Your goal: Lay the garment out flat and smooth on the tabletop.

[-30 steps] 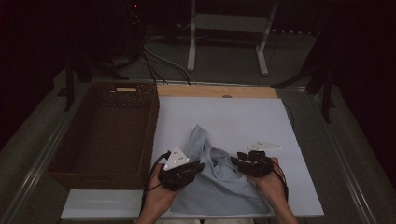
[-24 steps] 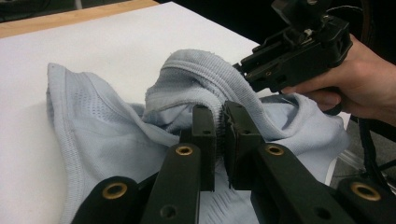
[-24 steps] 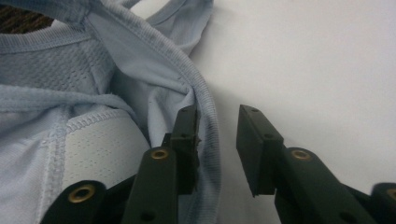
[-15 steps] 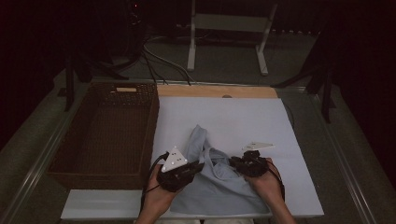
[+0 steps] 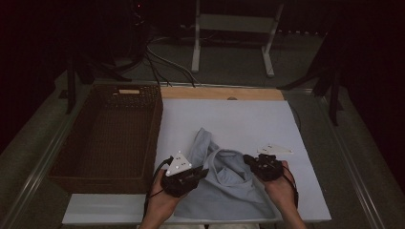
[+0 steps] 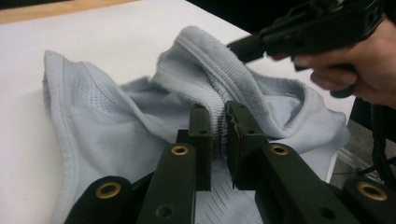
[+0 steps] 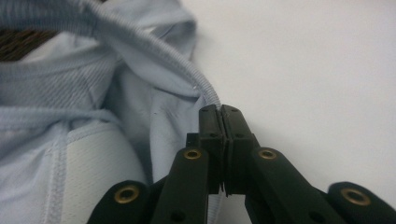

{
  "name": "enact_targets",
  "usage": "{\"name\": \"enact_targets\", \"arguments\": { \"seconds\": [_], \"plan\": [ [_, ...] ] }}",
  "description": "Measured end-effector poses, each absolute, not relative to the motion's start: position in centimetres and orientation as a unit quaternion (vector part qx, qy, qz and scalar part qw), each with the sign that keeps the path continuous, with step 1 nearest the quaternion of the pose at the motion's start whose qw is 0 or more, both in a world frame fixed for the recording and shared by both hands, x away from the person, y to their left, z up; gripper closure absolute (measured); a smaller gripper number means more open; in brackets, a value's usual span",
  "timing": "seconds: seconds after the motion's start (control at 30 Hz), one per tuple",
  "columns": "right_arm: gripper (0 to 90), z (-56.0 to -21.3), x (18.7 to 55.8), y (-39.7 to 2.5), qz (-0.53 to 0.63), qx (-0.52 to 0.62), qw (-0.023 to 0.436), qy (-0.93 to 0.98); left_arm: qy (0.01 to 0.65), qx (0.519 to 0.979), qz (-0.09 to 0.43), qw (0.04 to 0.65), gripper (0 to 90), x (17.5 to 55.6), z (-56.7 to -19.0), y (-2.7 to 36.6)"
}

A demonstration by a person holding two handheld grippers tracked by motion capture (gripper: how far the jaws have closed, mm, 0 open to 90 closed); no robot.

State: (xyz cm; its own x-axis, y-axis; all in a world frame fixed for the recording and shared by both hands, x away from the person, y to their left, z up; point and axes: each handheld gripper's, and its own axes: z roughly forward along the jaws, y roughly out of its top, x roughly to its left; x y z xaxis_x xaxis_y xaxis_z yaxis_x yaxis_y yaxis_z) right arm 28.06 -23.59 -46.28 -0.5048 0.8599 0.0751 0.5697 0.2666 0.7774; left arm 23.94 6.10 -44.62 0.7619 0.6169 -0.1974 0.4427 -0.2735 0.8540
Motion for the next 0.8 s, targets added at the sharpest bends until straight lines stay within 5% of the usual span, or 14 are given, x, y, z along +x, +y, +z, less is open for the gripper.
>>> {"name": "enact_targets", "arguments": {
  "seconds": [0.37,0.8],
  "plan": [
    [89.1,-45.7,28.3,-25.6,0.392,0.485,0.226,0.749,0.358,0.790,0.082,0.492,50.4,24.1,-45.3,6.5],
    [89.1,-46.2,28.9,-26.6,0.384,0.502,0.231,0.739,0.393,0.789,0.090,0.464,41.7,23.7,-47.0,7.8]
  ]
}}
